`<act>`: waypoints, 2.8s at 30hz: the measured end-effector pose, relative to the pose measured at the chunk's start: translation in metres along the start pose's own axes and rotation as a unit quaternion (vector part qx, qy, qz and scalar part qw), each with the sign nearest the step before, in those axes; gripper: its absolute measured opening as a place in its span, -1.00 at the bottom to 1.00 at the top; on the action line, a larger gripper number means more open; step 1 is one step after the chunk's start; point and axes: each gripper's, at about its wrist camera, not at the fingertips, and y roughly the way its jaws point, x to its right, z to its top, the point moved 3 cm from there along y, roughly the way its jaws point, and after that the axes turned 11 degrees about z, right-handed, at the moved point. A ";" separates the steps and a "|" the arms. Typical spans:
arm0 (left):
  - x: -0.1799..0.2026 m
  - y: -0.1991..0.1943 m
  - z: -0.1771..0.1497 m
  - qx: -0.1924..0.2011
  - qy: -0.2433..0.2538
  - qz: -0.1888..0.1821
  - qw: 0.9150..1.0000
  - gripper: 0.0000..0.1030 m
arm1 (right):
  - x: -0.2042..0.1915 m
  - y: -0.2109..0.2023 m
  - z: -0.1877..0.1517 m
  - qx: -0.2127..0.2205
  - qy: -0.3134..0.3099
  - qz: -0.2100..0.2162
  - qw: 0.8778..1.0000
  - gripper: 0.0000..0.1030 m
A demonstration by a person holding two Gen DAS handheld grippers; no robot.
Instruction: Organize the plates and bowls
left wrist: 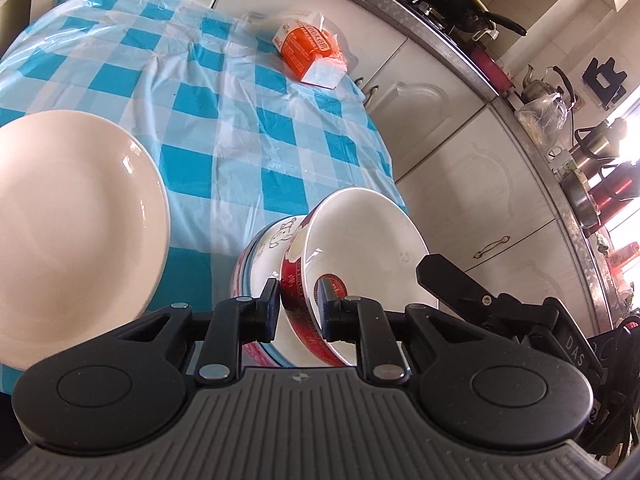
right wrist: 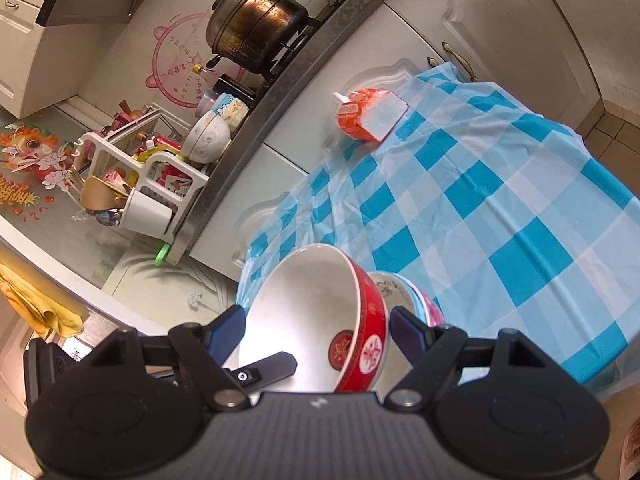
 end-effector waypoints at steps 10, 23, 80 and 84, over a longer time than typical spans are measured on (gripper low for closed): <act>-0.002 -0.001 -0.005 0.020 0.021 0.003 1.000 -0.59 | 0.001 0.001 -0.004 0.003 -0.020 -0.009 1.000 0.57; -0.003 -0.019 -0.009 0.118 0.086 0.033 0.989 0.04 | -0.002 -0.007 0.000 0.031 -0.045 -0.004 0.999 0.61; -0.107 -0.152 -0.104 0.206 0.035 0.223 0.952 1.00 | -0.122 -0.013 -0.134 0.028 -0.302 -0.095 0.948 0.98; -0.108 -0.155 -0.108 0.211 0.035 0.230 0.949 1.00 | -0.125 -0.015 -0.136 0.030 -0.302 -0.098 0.948 0.98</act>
